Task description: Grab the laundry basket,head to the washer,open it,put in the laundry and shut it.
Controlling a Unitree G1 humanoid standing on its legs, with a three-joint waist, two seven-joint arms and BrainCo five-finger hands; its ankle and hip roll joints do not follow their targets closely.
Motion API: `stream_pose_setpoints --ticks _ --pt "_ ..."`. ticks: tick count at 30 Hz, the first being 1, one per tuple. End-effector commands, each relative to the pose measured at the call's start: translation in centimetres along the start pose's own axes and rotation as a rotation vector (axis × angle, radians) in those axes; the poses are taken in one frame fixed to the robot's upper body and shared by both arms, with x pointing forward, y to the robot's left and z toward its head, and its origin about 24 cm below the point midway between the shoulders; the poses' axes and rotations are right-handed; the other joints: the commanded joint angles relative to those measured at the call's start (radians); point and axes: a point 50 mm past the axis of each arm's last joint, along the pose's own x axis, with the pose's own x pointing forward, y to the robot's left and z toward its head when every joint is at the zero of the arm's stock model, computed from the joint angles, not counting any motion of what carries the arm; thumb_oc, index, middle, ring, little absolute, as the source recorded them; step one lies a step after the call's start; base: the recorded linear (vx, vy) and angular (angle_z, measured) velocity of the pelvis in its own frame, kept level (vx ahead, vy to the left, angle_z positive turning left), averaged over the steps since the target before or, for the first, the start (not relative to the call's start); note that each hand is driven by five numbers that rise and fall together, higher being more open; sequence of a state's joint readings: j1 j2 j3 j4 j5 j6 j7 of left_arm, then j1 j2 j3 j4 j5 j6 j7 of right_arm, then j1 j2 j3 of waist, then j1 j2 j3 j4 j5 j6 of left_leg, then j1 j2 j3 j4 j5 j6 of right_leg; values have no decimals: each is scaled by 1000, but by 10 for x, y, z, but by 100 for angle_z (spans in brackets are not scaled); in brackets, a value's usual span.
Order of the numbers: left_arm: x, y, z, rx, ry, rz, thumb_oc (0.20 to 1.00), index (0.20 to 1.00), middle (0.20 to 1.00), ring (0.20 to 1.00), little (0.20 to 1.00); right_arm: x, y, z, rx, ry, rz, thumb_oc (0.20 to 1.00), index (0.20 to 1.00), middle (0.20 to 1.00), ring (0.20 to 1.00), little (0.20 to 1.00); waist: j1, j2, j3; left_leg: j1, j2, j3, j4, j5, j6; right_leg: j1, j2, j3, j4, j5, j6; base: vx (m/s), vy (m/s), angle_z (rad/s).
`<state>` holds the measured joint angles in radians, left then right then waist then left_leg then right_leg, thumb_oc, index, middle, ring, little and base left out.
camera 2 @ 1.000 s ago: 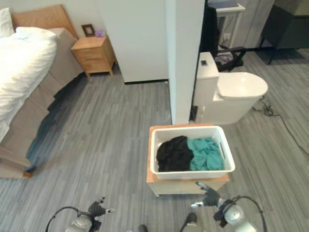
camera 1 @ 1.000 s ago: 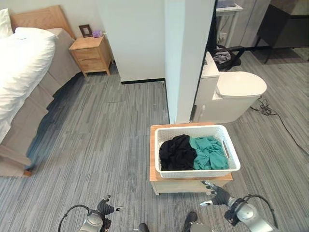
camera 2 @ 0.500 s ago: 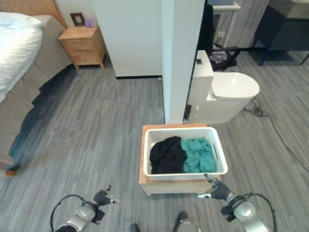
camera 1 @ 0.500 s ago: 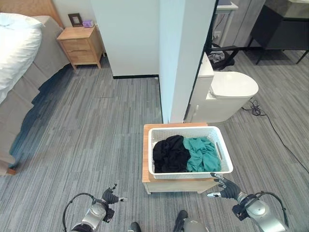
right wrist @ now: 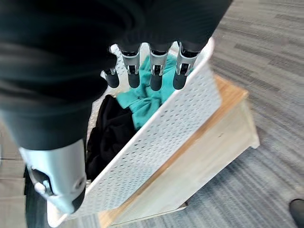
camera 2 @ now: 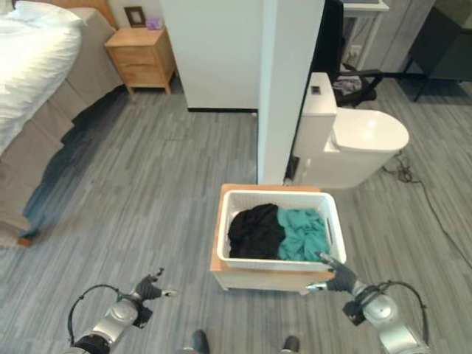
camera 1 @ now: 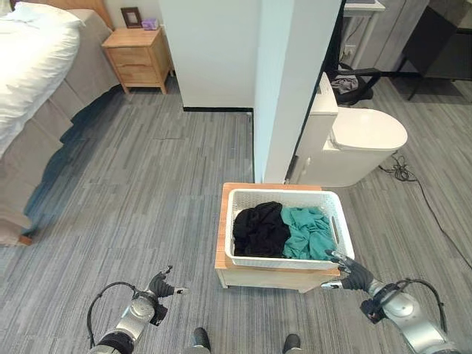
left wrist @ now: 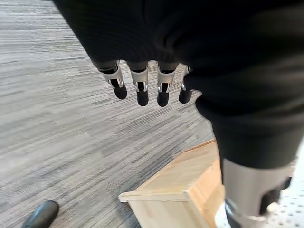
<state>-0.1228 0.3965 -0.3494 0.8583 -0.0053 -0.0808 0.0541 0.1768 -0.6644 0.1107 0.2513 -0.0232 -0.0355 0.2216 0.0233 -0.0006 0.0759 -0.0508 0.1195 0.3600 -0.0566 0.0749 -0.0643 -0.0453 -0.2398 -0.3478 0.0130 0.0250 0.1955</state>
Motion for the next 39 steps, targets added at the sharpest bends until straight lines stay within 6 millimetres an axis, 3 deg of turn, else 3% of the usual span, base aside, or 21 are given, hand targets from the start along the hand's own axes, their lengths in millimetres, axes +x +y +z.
stream_pose_setpoints --ticks 1,6,10,17,24,25,28,36,39 --pt "3 29 16 -71 -60 77 1000 1000 1000 1000 1000 -3 -16 24 28 -119 -109 1000 1000 1000 1000 1000 -5 -46 20 0 -56 -48 -31 -26 5 7 10 -40 -100 134 22 -12 0 6" --pt "-2 34 26 -53 -116 62 1000 1000 1000 1000 1000 -18 -24 18 78 -103 -156 1000 1000 1000 1000 1000 -10 -32 18 -12 -59 -54 -31 -23 5 3 8 -45 -100 129 21 0 0 0" --pt "-2 43 43 -31 -173 57 1000 1000 1000 1000 1000 -41 -38 2 210 -79 -230 1000 1000 1000 1000 1000 -26 -21 18 -24 -65 -52 -31 -25 7 -13 4 -37 -100 135 23 -15 15 4" --pt "9 43 77 22 -241 40 1000 1000 1000 1000 1000 -44 -70 -13 238 -7 -351 1000 1000 1000 1000 1000 -38 -22 21 -62 -68 -50 -31 -15 5 -53 0 -28 -100 155 32 -22 6 -4" --pt "35 17 89 76 -132 -16 1000 1000 1000 1000 1000 -34 -128 -15 250 54 -480 1000 1000 1000 1000 1000 -58 -20 26 -117 -67 -38 -31 0 -2 -119 -9 -14 -100 180 40 -32 25 -5" --pt "35 18 89 76 -132 -16 1000 1000 1000 1000 1000 -34 -128 -15 250 54 -480 1000 1000 1000 1000 1000 -58 -20 26 -117 -67 -38 -31 0 -2 -119 -9 -14 -100 180 40 -13 33 -10" --pt "39 9 76 77 -33 -36 1000 1000 1000 1000 1000 -25 -151 -12 287 79 -507 1000 1000 1000 1000 1000 -66 -21 28 -132 -65 -30 -31 5 -5 -139 -9 -4 -100 191 41 5 24 -7" --pt "41 28 70 75 62 18 1000 1000 1000 1000 1000 3 -182 11 302 158 -482 1000 1000 1000 1000 1000 -69 -33 34 -160 -55 -12 -31 17 -11 -187 1 27 -100 206 38 12 15 -11" --pt "43 46 78 91 71 64 1000 1000 1000 1000 1000 17 -195 38 261 176 -482 1000 1000 1000 1000 1000 -74 -37 40 -180 -52 -11 -31 22 -14 -209 3 37 -100 214 38 13 10 -4"
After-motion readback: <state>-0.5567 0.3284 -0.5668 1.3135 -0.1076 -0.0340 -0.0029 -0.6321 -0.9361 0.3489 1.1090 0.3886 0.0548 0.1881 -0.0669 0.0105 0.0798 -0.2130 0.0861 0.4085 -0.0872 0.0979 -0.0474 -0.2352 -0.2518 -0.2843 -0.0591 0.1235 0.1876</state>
